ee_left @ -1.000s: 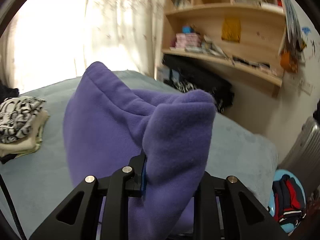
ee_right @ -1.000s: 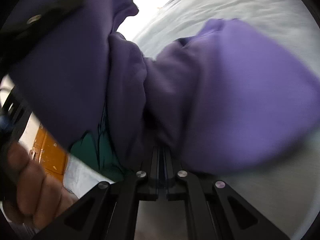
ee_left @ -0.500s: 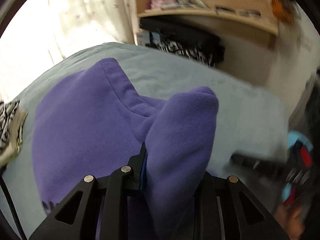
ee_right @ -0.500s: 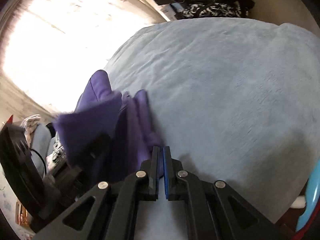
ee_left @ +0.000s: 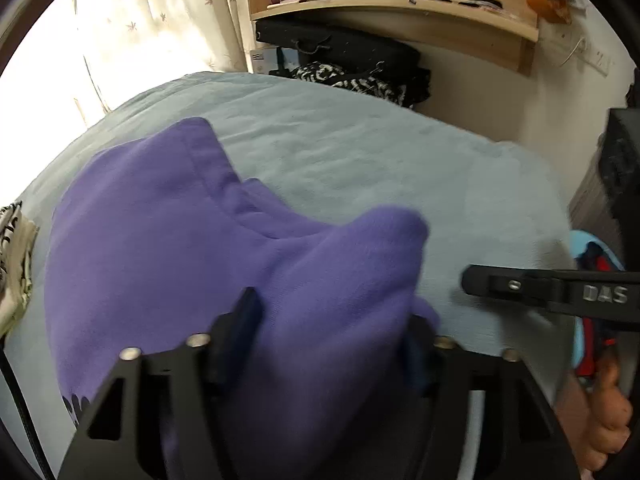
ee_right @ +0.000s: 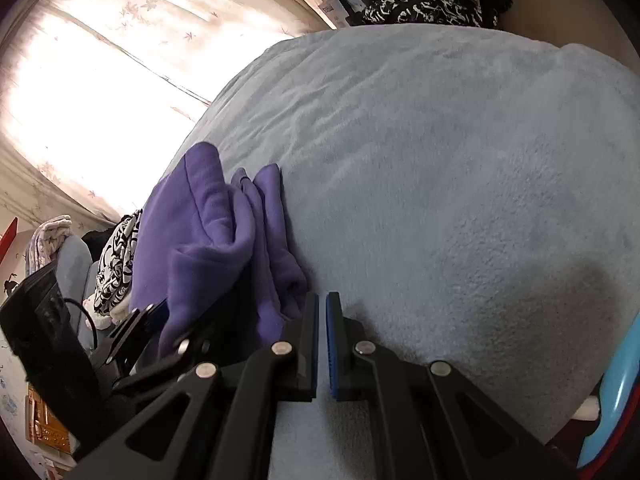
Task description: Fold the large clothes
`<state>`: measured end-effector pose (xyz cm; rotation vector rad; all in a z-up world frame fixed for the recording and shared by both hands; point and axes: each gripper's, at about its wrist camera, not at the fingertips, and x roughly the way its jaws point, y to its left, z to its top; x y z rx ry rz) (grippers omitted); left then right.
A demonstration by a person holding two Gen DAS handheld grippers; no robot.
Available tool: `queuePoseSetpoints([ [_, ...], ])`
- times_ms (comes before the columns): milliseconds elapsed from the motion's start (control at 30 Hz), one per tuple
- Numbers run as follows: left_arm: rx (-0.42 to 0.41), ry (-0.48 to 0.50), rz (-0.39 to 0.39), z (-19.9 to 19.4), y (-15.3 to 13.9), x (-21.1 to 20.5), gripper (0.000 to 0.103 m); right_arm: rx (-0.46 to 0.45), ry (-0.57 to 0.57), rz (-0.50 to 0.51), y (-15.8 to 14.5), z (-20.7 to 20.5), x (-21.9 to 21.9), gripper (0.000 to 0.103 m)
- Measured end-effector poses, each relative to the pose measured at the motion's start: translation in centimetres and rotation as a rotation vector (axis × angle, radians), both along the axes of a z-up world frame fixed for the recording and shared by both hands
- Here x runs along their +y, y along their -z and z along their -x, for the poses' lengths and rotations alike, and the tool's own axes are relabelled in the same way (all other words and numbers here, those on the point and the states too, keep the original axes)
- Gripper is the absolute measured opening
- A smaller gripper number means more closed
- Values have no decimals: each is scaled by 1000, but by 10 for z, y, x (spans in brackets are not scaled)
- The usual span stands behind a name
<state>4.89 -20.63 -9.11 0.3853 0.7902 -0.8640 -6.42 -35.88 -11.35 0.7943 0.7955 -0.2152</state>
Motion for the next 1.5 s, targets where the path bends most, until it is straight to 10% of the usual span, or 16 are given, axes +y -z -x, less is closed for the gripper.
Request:
queuePoseSetpoints([
  [267, 127, 5, 66, 15, -23, 33, 76, 0, -35, 23, -11, -1, 6, 4],
  [433, 209, -81, 136, 3, -44, 71, 76, -28, -59, 48, -26, -5, 12, 48],
  [800, 265, -415, 185, -79, -55, 162, 75, -49, -289, -26, -55, -67, 11, 48],
  [1200, 398, -470, 172, -147, -10, 159, 75, 151, -534, -174, -4, -136, 13, 48],
  [1300, 396, -468, 180, -152, -9, 155, 75, 180, -548, -151, 4, -143, 21, 23],
  [1500, 383, -460, 162, -156, -12, 148, 76, 83, -533, 18, -32, -108, 35, 14],
])
